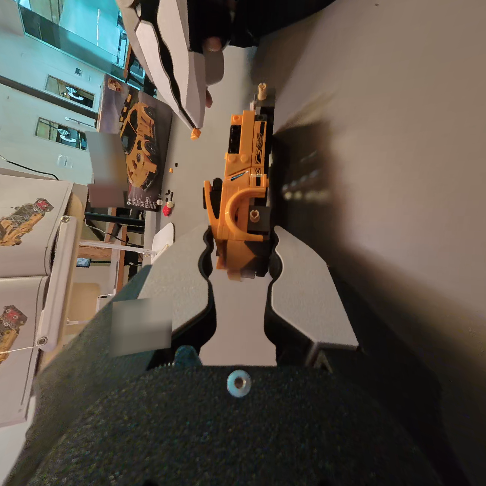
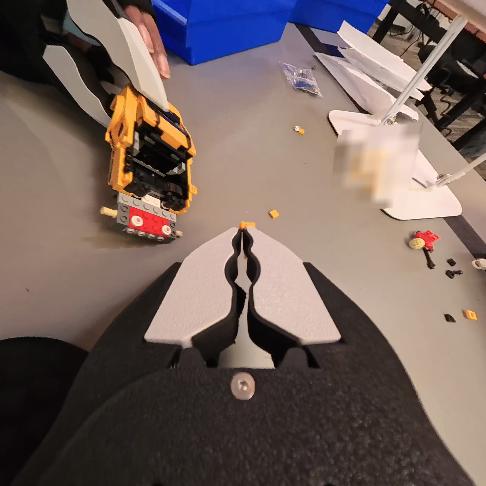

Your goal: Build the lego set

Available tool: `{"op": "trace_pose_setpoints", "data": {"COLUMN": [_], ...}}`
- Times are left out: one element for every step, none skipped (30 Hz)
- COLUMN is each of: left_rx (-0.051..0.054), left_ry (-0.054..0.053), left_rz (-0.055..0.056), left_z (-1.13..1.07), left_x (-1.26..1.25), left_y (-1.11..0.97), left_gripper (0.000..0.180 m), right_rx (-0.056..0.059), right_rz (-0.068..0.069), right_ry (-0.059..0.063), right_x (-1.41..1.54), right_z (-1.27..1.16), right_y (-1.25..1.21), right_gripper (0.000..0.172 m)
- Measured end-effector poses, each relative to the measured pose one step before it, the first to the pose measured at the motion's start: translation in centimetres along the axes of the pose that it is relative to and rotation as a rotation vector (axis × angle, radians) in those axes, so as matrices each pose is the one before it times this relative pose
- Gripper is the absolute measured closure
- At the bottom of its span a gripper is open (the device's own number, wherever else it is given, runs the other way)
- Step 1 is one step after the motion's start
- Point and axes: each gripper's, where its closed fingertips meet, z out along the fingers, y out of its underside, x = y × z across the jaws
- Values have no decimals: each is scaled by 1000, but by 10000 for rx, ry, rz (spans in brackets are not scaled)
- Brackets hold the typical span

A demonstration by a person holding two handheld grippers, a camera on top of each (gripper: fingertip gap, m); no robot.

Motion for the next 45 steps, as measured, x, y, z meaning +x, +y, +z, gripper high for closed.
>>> {"op": "trace_pose_setpoints", "data": {"left_rx": [12, 5, 0, 21, 28, 10, -77, -144, -47, 21, 101, 75, 39, 11, -23, -9, 16, 29, 33, 60, 51, 75, 152, 230, 244, 207, 109, 63, 170, 317, 356, 258, 119, 45, 10, 5, 3, 24, 75, 114, 145, 145, 70, -11, 55], "left_ry": [26, 42, 67, 104, 128, 127, 37, 18, 111, 254, 388, 433, 387, 366, 414, 443, 374, 259, 141, 86, 82, 110, 113, 92, 123, 75, -39, -143, -244, -211, -108, -46, 66, 142, 174, 189, 133, 63, 17, -65, -123, -115, -157, -211, -137], "left_rz": [-126, -138, -167, -227, -302, -363, -380, -400, -462, -583, -702, -751, -677, -573, -526, -464, -347, -251, -161, -53, -38, -92, -148, -180, -158, -100, -8, 61, 62, 19, -19, 32, 153, 230, 282, 278, 228, 161, 55, -37, -76, -74, -36, 30, 76], "left_z": [33, 28, 20, 20, 21, 24, 78, 148, 121, 87, 75, 70, 69, 84, 96, 75, 94, 110, 100, 55, 19, -44, -81, -151, -217, -263, -321, -402, -524, -581, -515, -307, -15, 261, 453, 539, 540, 482, 392, 289, 179, 103, 56, 11, -61], "left_x": [-50, -59, -73, -69, -107, -162, -303, -338, -289, -158, -50, -36, -78, -50, 17, 102, 133, 82, 2, -1, 30, 51, 54, 32, 69, 37, -113, -233, -367, -312, -123, 87, 394, 631, 743, 750, 567, 370, 204, 32, -54, -6, -28, -100, 19], "left_y": [30, 62, 48, 45, 52, 80, 208, 307, 146, 9, -90, -74, -48, 5, 17, -6, -41, -33, -48, -58, -18, -51, -138, -271, -337, -322, -231, -205, -398, -673, -810, -737, -558, -463, -395, -374, -361, -348, -373, -380, -380, -364, -234, -118, -184], "left_gripper": [140, 140, 140, 140, 141, 141, 141, 141, 141, 141, 141, 141, 141, 141, 141, 141, 141, 141, 141, 141, 141, 141, 138, 135, 132, 129, 125, 123, 125, 129, 134, 141, 145, 147, 147, 148, 149, 150, 152, 155, 158, 161, 164, 166, 168], "right_rx": [55, 54, 61, 59, 56, 50, 41, 55, 71, 93, 120, 134, 124, 106, 88, 65, 43, 32, 47, 73, 82, 70, 62, 59, 68, 83, 82, 75, 89, 104, 134, 189, 246, 274, 248, 176, 110, 107, 112, 149, 158, 109, 53, 32, 28], "right_rz": [-17, -28, -9, -4, -22, -32, -11, 15, 31, 48, 66, 61, 28, -2, -10, 2, -8, -37, -51, -34, -3, 21, 29, 31, 25, 28, 37, 23, 22, 39, 65, 135, 194, 207, 201, 205, 237, 253, 268, 253, 207, 134, 50, -26, -39], "right_ry": [-23, -26, -51, -46, -9, -9, -12, -8, -7, -15, -46, -47, -40, -23, -38, -61, -48, -22, -29, -51, -53, -53, -38, -33, -49, -62, -49, -68, -58, -64, -123, -187, -254, -275, -269, -239, -155, -72, -51, -60, -25, -23, 2, 23, -9], "right_x": [-80, -97, -129, -115, -75, -70, -60, -36, -34, -23, -68, -84, -92, -88, -125, -158, -136, -125, -125, -150, -125, -86, -55, -29, -57, -86, -62, -103, -107, -118, -217, -301, -395, -424, -435, -361, -209, -58, -27, -50, -39, -76, -102, -103, -146], "right_z": [-28, -15, -6, 2, -8, -7, -14, -28, -34, -64, -71, -64, -67, -63, -43, -15, 0, 4, -7, -22, -23, -11, -16, -11, -13, -14, -9, -4, -6, 14, 52, 116, 172, 256, 311, 365, 374, 363, 306, 246, 195, 152, 148, 142, 136], "right_y": [-110, -110, -130, -130, -128, -112, -92, -99, -130, -173, -242, -276, -275, -258, -222, -166, -117, -95, -118, -145, -154, -112, -87, -81, -93, -122, -131, -142, -182, -235, -292, -419, -559, -634, -618, -508, -376, -317, -264, -301, -291, -228, -147, -121, -94], "right_gripper": [171, 171, 171, 171, 171, 171, 171, 171, 171, 171, 171, 171, 171, 171, 171, 171, 171, 171, 171, 171, 171, 171, 171, 171, 171, 171, 171, 171, 171, 172, 171, 171, 171, 171, 172, 172, 172, 172, 172, 171, 171, 171, 171, 171, 171]}}
